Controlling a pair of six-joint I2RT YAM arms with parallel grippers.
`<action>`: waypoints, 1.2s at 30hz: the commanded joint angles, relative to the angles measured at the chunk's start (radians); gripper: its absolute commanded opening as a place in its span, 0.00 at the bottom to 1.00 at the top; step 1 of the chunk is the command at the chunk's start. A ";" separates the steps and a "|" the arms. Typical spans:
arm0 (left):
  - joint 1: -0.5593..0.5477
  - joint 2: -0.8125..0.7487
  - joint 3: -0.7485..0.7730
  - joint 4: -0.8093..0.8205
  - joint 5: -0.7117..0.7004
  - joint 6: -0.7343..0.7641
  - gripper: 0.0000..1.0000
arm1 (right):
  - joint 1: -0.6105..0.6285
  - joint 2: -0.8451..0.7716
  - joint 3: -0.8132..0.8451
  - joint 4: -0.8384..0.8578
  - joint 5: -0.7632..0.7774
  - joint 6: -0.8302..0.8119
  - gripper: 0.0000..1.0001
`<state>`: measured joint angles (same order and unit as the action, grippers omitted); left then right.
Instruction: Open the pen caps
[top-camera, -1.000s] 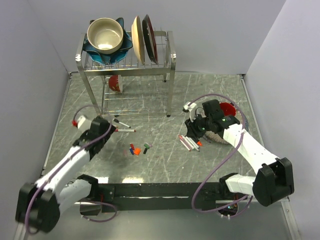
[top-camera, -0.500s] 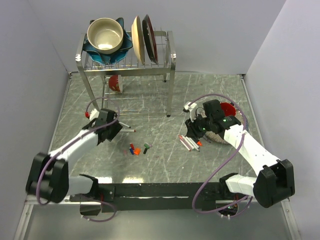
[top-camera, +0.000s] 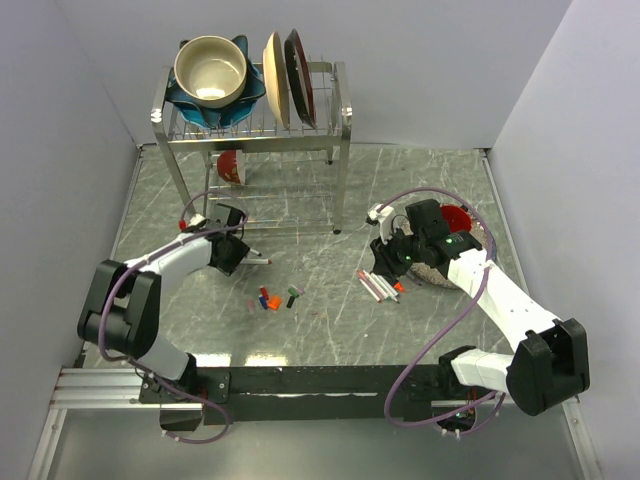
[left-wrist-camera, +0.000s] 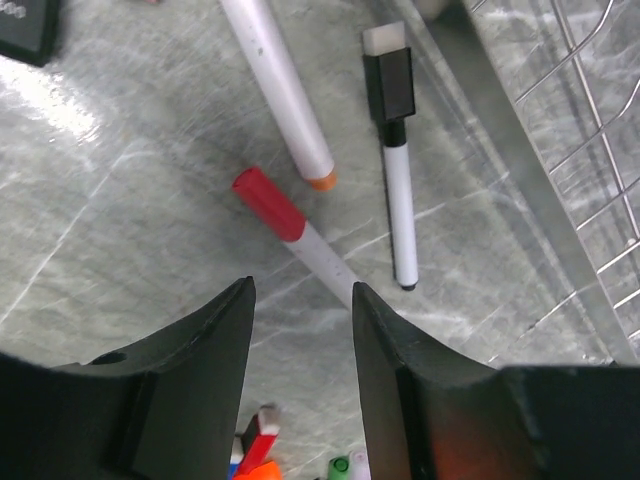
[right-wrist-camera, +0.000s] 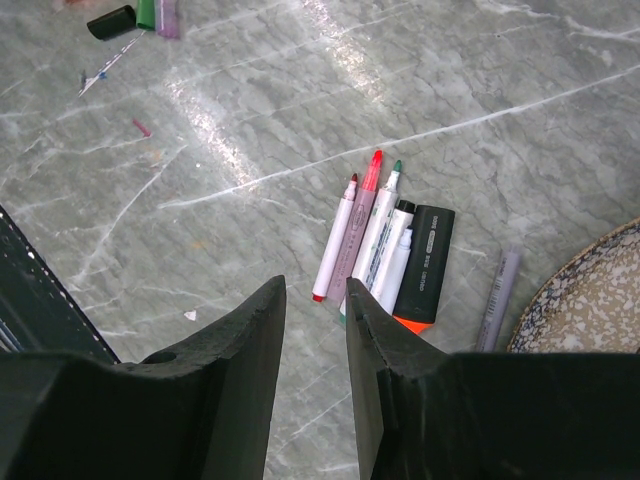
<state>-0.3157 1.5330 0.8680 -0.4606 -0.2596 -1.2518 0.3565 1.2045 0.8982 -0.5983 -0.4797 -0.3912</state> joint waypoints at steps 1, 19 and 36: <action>0.001 0.036 0.065 -0.029 -0.015 -0.026 0.49 | -0.002 -0.011 0.044 0.009 -0.003 -0.012 0.38; 0.000 0.188 0.173 -0.171 -0.020 -0.035 0.44 | -0.002 -0.016 0.042 0.006 -0.007 -0.012 0.39; -0.008 -0.122 -0.098 -0.194 -0.108 -0.060 0.36 | -0.004 -0.013 0.041 0.009 -0.010 -0.012 0.38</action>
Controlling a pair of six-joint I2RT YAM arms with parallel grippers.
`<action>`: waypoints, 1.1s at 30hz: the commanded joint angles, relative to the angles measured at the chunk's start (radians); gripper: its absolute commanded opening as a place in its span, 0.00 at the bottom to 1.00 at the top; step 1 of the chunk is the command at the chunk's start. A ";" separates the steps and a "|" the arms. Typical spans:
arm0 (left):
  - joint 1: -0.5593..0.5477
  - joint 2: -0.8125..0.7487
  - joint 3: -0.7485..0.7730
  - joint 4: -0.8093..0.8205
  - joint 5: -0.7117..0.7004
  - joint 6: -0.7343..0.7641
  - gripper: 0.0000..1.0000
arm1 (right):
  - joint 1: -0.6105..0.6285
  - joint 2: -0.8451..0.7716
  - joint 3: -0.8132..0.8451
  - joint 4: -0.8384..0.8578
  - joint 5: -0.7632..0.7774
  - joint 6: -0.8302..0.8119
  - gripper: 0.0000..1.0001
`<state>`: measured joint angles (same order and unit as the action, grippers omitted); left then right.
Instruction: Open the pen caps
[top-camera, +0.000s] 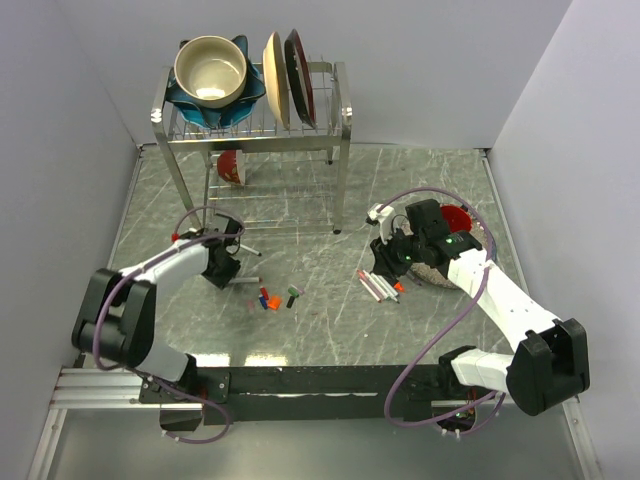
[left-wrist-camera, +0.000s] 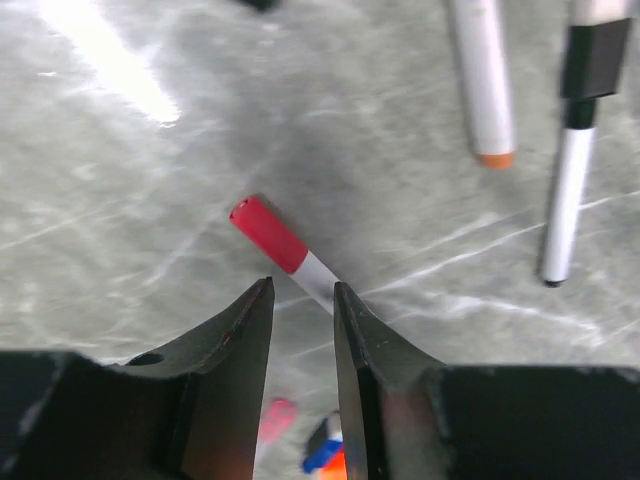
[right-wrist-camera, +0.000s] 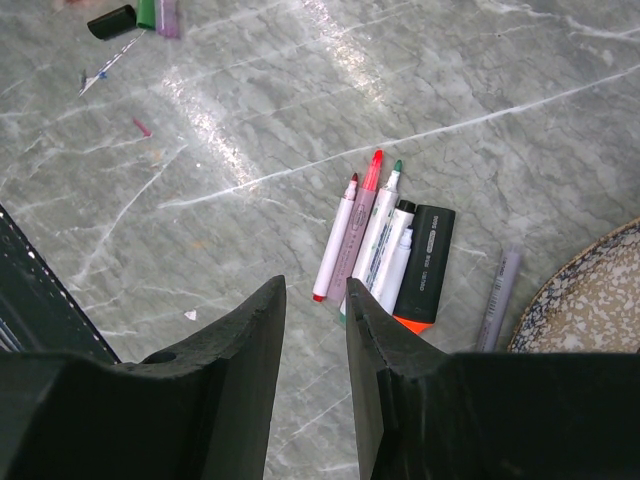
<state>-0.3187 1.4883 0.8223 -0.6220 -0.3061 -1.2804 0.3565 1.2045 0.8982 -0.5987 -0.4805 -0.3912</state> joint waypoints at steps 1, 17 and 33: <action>-0.003 -0.083 -0.063 -0.033 -0.068 -0.033 0.36 | -0.002 -0.011 0.041 0.008 -0.009 -0.012 0.38; -0.005 0.029 -0.025 -0.077 -0.054 -0.086 0.39 | -0.007 -0.010 0.039 0.011 -0.006 -0.014 0.39; -0.003 -0.040 -0.008 -0.061 -0.077 -0.102 0.01 | -0.007 -0.011 0.038 0.011 -0.007 -0.015 0.38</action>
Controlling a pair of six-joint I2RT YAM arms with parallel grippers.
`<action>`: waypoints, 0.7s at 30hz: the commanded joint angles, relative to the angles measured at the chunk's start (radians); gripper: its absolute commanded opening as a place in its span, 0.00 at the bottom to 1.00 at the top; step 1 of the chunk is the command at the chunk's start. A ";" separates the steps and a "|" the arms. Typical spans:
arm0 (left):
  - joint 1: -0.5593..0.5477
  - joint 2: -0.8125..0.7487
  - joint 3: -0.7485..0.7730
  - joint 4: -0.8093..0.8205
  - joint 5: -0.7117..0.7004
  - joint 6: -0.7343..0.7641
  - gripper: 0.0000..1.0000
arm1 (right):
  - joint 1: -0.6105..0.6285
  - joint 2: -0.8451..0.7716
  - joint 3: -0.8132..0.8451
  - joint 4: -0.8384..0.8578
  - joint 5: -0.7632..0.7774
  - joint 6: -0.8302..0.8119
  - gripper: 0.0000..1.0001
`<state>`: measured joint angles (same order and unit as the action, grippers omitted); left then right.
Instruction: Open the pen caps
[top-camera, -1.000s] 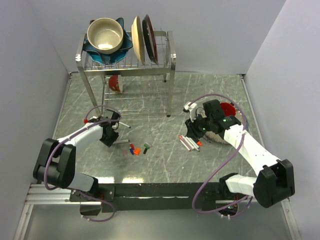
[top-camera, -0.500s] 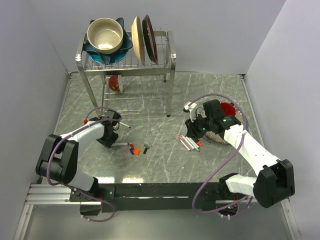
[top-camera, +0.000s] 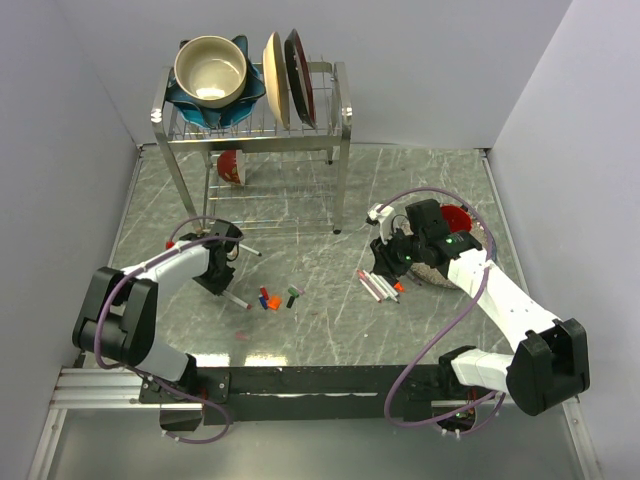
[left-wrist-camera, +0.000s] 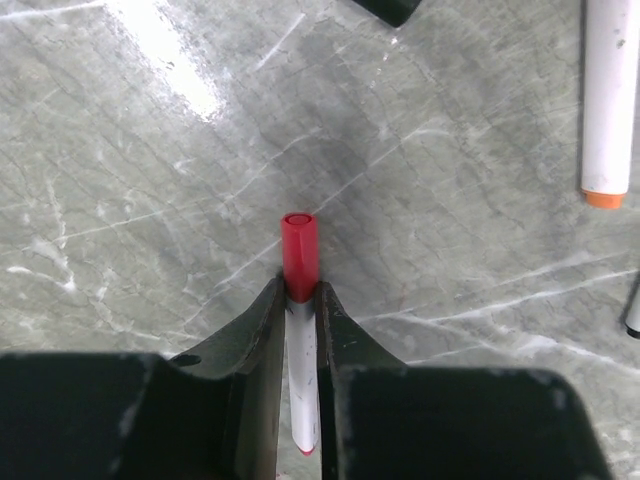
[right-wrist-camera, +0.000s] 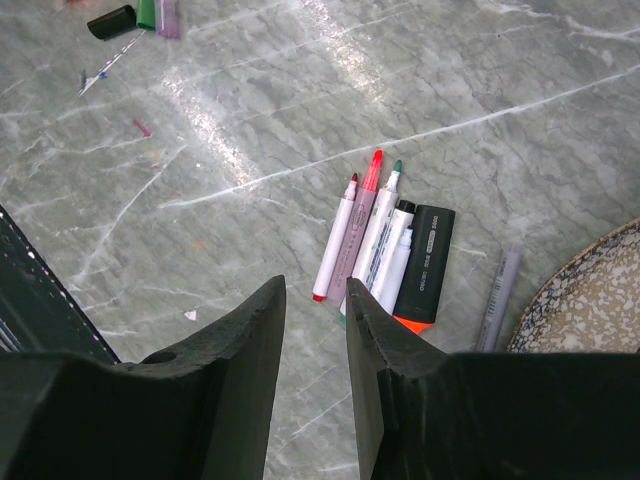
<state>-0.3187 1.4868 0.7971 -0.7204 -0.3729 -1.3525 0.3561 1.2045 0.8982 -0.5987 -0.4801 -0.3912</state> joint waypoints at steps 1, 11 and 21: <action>-0.003 -0.049 0.017 0.042 -0.009 -0.027 0.01 | -0.006 -0.011 0.038 0.013 -0.008 -0.015 0.39; -0.002 -0.089 0.004 0.052 0.003 0.033 0.06 | -0.006 -0.013 0.038 0.010 -0.015 -0.017 0.39; 0.000 -0.123 -0.026 0.084 0.025 0.050 0.06 | -0.006 -0.013 0.039 0.007 -0.017 -0.018 0.39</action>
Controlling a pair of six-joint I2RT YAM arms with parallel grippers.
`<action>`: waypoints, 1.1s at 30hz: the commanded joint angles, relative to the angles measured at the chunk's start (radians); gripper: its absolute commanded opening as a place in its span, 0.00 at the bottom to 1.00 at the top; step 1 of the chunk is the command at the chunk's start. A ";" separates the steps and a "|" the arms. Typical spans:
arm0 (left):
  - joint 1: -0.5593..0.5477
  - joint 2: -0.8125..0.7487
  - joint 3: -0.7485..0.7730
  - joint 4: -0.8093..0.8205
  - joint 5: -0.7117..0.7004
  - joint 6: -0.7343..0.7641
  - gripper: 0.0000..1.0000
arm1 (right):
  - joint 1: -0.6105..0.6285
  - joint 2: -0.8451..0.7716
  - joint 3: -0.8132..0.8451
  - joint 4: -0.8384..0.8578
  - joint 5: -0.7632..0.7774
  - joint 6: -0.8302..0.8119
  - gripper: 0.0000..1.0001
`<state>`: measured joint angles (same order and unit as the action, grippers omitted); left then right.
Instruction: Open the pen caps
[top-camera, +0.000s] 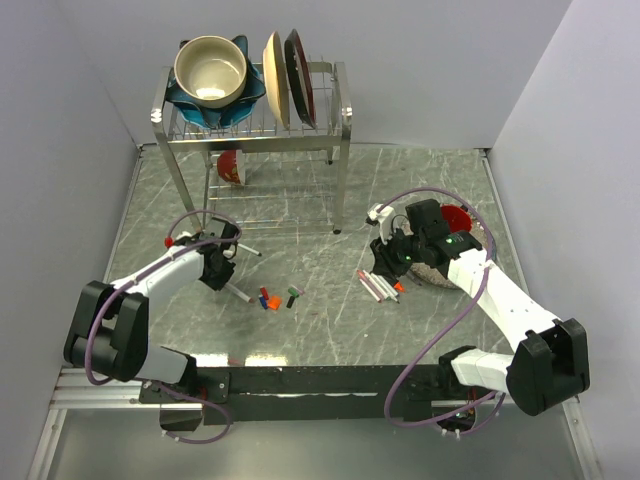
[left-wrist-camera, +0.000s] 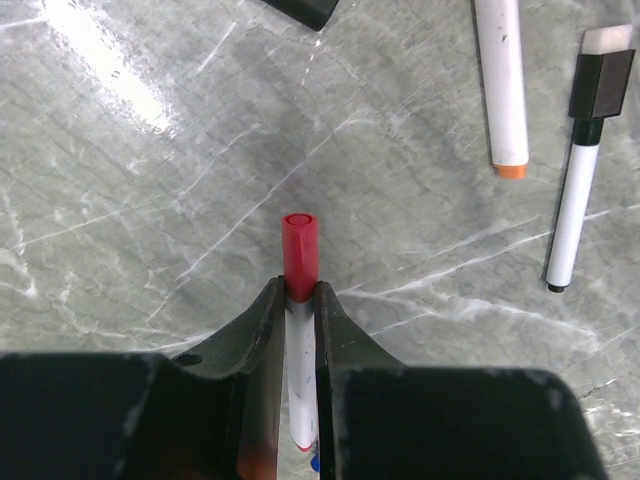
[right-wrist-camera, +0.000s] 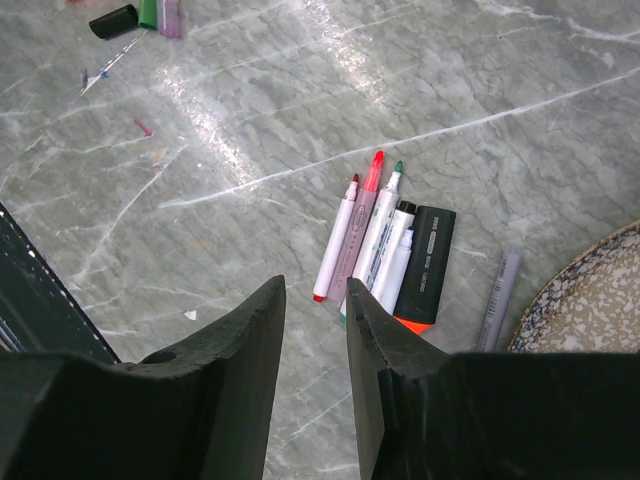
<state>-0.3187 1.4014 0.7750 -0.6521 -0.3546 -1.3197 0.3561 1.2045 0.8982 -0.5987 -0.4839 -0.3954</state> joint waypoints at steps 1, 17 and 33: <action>0.000 -0.038 -0.003 0.016 0.008 0.017 0.06 | -0.008 -0.013 0.039 0.008 -0.013 -0.016 0.39; 0.000 -0.105 -0.088 0.166 0.100 0.111 0.05 | -0.008 -0.010 0.038 0.007 -0.013 -0.017 0.39; -0.014 -0.531 -0.480 0.953 0.632 0.353 0.01 | -0.006 -0.052 0.035 -0.013 -0.194 -0.055 0.39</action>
<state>-0.3183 0.9363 0.3828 -0.0463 0.0628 -1.0214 0.3553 1.2022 0.8982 -0.6029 -0.5491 -0.4175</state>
